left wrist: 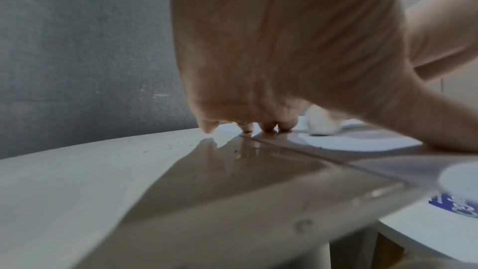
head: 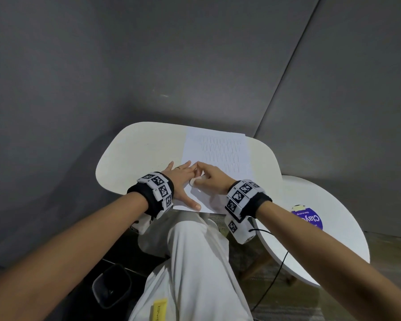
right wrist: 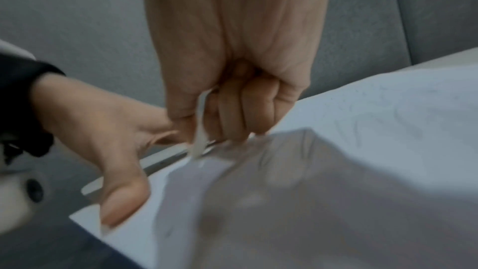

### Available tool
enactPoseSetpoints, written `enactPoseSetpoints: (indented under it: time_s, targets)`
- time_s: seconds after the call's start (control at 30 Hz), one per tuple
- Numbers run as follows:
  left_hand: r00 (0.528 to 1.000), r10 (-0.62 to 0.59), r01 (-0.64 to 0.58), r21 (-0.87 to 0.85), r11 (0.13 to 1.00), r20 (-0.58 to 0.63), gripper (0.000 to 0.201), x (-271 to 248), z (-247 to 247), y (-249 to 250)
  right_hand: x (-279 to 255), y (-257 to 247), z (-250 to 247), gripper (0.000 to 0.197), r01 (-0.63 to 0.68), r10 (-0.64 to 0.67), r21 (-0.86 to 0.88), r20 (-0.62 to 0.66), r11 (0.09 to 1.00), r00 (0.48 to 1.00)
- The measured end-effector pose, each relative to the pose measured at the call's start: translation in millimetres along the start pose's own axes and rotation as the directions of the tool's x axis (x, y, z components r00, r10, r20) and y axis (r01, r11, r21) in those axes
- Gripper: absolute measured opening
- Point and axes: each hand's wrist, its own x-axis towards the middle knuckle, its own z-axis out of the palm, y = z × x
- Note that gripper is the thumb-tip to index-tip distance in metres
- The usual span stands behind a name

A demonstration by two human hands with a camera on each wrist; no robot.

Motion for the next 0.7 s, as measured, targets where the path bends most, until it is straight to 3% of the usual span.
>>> enactPoseSetpoints:
  time_s: [0.07,0.1,0.17,0.23,0.37,0.43,0.47,0.5,0.53,0.6,0.63,0.67,0.7]
  targets:
    - [1.000,-0.007,0.007,0.012,1.000,0.024,0.121,-3,-1,2,-7,0,-1,0.020,-0.018,0.018,0.003,0.159,1.000,0.987]
    - [0.999,-0.009,0.008,0.038,0.999,0.045,0.123,-3,-3,2,-11,2,-5,0.022,-0.040,0.034,0.031,0.166,0.999,0.986]
    - [0.996,-0.017,0.010,0.085,0.996,0.083,0.122,-3,-5,3,-18,15,-13,0.021,-0.064,0.077,0.179,-0.071,0.982,0.995]
    - [0.999,-0.019,0.015,0.069,0.998,0.048,0.108,-6,-3,9,-24,32,-19,0.021,-0.055,0.160,0.316,-0.318,0.947,0.935]
    - [0.965,0.041,-0.052,-0.035,0.998,-0.257,0.056,-19,27,55,-35,47,-16,0.024,-0.090,0.209,0.351,-0.319,0.932,0.925]
    - [0.960,0.139,-0.147,-0.014,0.989,-0.245,0.055,-26,54,78,-35,47,-15,0.023,-0.056,0.188,0.382,-0.317,0.923,0.930]
    - [0.968,0.137,-0.135,0.027,0.991,-0.210,0.055,-31,64,81,-34,46,-15,0.024,-0.046,0.181,0.391,-0.315,0.919,0.932]
    - [0.979,0.047,-0.039,0.044,0.998,-0.200,0.057,-34,70,81,-32,48,-15,0.025,-0.054,0.185,0.386,-0.312,0.921,0.932]
    - [0.969,-0.118,0.129,0.034,0.991,-0.215,0.061,-35,72,76,-32,48,-16,0.027,-0.072,0.196,0.372,-0.307,0.925,0.931]
    - [0.866,-0.453,0.460,-0.018,0.888,-0.212,0.060,-39,63,69,-32,50,-16,0.029,-0.087,0.204,0.359,-0.304,0.929,0.930]
    - [0.834,-0.507,0.514,-0.025,0.857,-0.217,0.058,-40,59,69,-33,50,-16,0.029,-0.086,0.202,0.356,-0.301,0.930,0.932]
    - [0.850,-0.454,0.466,-0.020,0.885,-0.266,0.057,-41,58,73,-34,49,-15,0.028,-0.083,0.197,0.355,-0.298,0.931,0.934]
    - [0.893,-0.321,0.337,-0.002,0.941,-0.315,0.055,-41,60,76,-33,50,-15,0.027,-0.082,0.196,0.357,-0.294,0.930,0.936]
